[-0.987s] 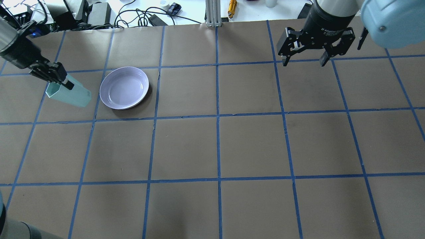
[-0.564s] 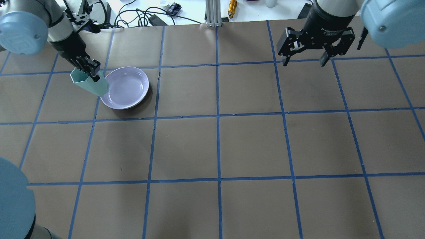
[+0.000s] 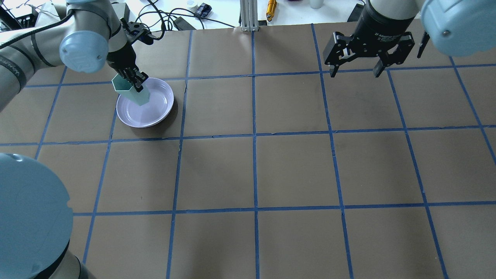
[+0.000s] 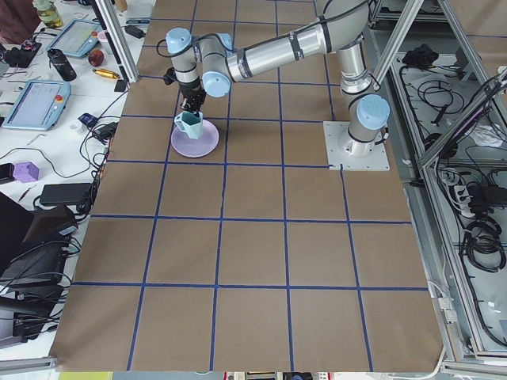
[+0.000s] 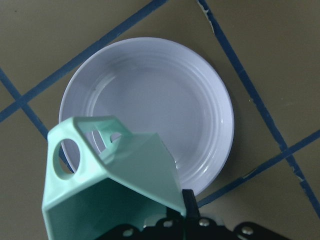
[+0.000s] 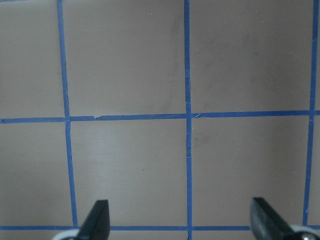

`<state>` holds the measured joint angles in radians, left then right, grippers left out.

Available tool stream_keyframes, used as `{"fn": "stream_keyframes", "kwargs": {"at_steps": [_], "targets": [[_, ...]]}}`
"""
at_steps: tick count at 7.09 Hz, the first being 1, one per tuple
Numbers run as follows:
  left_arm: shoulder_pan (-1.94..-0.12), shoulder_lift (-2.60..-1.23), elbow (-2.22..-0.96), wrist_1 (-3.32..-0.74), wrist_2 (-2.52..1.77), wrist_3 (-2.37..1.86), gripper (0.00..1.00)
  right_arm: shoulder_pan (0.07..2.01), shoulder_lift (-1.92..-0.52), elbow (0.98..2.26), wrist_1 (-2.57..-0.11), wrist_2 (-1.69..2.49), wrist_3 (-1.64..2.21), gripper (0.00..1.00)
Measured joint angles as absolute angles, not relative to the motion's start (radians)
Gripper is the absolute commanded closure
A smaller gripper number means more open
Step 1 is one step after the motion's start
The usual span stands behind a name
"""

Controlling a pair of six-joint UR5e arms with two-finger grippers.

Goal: Flip cup and place on plate
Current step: 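Lower the upright mug onto the plate with the left gripper, then open the left gripper and release the mug on the plate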

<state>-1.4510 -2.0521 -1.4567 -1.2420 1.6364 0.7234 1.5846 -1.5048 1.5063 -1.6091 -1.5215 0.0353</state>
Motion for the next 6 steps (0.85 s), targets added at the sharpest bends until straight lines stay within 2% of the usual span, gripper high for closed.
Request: {"fn": "stream_keyframes", "kwargs": {"at_steps": [4,5,6], "targets": [[-1.456,-2.092,-1.468,-1.234,1.650,0.721,1.00,1.585,-1.505,1.506,-1.609,-1.521,0.035,0.00],[-1.456,-2.098,-1.470,-1.233,1.650,0.720,0.95,1.585,-1.505,1.506,-1.609,-1.521,0.035,0.00],[-1.456,-2.101,-1.474,-1.233,1.650,0.720,0.03,1.585,-1.505,1.506,-1.609,-1.521,0.035,0.00]]}}
